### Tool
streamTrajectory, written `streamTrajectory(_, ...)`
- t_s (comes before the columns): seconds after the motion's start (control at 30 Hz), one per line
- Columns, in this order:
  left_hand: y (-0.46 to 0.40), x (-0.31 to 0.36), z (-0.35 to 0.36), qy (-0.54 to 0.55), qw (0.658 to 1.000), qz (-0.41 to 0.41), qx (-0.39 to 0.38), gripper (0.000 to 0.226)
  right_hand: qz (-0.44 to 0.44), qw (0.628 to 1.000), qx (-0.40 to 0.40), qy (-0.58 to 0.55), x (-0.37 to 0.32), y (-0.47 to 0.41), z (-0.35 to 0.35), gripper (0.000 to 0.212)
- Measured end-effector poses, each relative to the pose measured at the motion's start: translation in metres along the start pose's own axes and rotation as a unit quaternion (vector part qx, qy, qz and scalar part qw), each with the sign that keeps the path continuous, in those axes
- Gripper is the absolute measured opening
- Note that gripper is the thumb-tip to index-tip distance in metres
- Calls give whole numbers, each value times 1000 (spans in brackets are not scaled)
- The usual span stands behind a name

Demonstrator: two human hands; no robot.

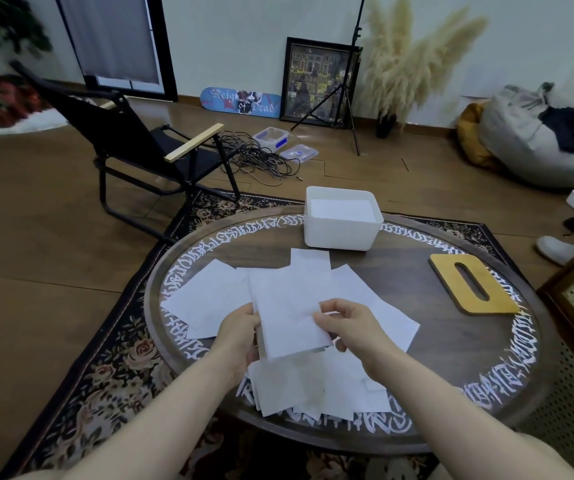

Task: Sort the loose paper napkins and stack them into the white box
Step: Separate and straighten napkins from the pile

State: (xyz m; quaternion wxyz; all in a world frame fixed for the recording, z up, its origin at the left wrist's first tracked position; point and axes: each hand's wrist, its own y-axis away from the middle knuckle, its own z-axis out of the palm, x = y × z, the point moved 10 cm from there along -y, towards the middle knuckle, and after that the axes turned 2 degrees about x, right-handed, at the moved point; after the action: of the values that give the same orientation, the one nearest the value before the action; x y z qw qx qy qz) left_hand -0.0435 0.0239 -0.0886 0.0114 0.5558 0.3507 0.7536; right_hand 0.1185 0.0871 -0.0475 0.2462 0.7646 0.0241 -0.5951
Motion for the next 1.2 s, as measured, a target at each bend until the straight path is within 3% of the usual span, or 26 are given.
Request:
streamTrajectory(0.27, 0, 4, -3, 46, 999, 10, -6, 29, -35, 997, 11, 65, -10, 0, -2, 5)
streamTrajectory(0.5, 2, 5, -3, 59, 998, 7, -14, 29, 46, 993, -57, 90, 7, 3, 9, 27)
streamTrajectory(0.6, 3, 5, -6, 30, 999, 10, -5, 27, 43, 993, -58, 89, 8, 2, 11, 11)
streamTrajectory(0.77, 5, 6, -11, 19, 1000, 17, -2, 32, 24, 996, -48, 75, 5, -2, 15, 13)
streamTrajectory(0.87, 10, 14, -8, -28, 998, 45, -14, 12, 18, 997, -47, 59, 4, -3, 20, 8)
streamTrajectory(0.93, 10, 16, -11, -48, 997, 53, 1, 19, 14, 997, -46, 61, 3, -4, 23, 9)
streamTrajectory(1.03, 8, 19, -18, -50, 997, 54, 21, 23, 11, 996, -32, 78, 8, -13, 21, 8)
streamTrajectory(1.2, 1, 22, -31, -32, 997, 50, 56, 18, -17, 968, 74, 239, 9, -51, -21, 20)
